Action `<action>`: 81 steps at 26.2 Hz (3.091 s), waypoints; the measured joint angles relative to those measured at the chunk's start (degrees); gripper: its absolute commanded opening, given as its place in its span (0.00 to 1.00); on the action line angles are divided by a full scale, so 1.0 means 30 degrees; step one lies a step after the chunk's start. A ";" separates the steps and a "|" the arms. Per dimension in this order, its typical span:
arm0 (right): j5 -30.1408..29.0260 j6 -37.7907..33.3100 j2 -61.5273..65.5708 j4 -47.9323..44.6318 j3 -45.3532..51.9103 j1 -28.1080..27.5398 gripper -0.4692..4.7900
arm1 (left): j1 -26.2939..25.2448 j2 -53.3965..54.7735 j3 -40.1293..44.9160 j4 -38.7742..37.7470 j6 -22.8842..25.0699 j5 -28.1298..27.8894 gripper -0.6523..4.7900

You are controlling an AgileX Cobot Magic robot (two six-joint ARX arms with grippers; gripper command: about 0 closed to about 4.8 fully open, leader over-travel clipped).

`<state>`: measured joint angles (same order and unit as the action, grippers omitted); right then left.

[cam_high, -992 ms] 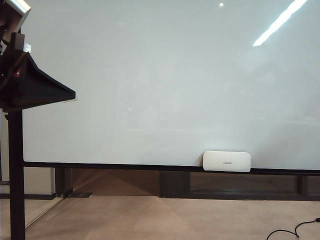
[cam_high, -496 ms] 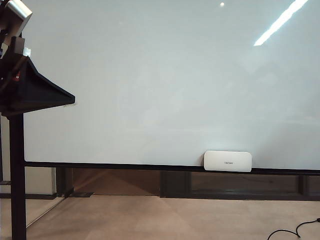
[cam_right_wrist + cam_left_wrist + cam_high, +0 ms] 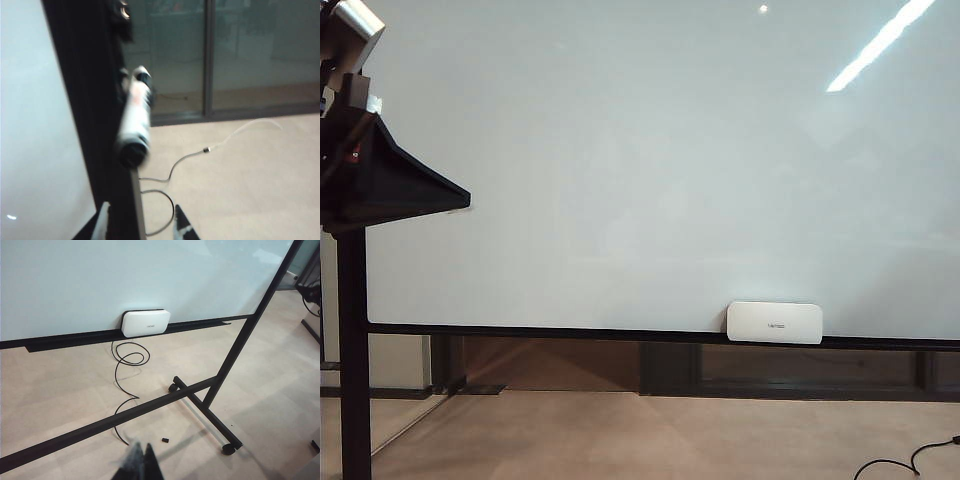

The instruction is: Reach to the right to find the marker pen, pick it up, and write the number 19 on the whiteboard.

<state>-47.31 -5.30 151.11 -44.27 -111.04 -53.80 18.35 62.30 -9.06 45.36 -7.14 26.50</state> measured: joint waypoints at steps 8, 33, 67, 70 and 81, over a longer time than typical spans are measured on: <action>0.0517 0.0809 0.0015 0.0641 -0.0692 0.0386 0.52 | -0.0015 0.0000 -0.0299 -0.0066 0.0000 -0.0554 0.11; 0.1770 0.2616 0.0058 0.1319 -0.1588 0.0860 0.53 | -0.0007 0.0000 -0.0488 -0.0211 0.0153 -0.0925 0.11; 0.3286 0.2739 0.0729 0.1756 -0.2965 0.1428 0.52 | -0.0007 0.0000 -0.0576 -0.0423 0.0153 -0.1122 0.11; 0.3337 0.2747 0.1071 0.1814 -0.3169 0.1508 0.51 | 0.0000 0.0000 -0.0576 -0.0430 0.0153 -0.1122 0.11; 0.3781 0.2747 0.1217 0.1428 -0.3162 0.1872 0.51 | 0.0000 0.0000 -0.0736 -0.0481 0.0153 -0.1122 0.11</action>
<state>-35.97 2.94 154.76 -39.99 -120.53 -48.18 18.35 62.30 -11.27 43.92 -6.68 23.14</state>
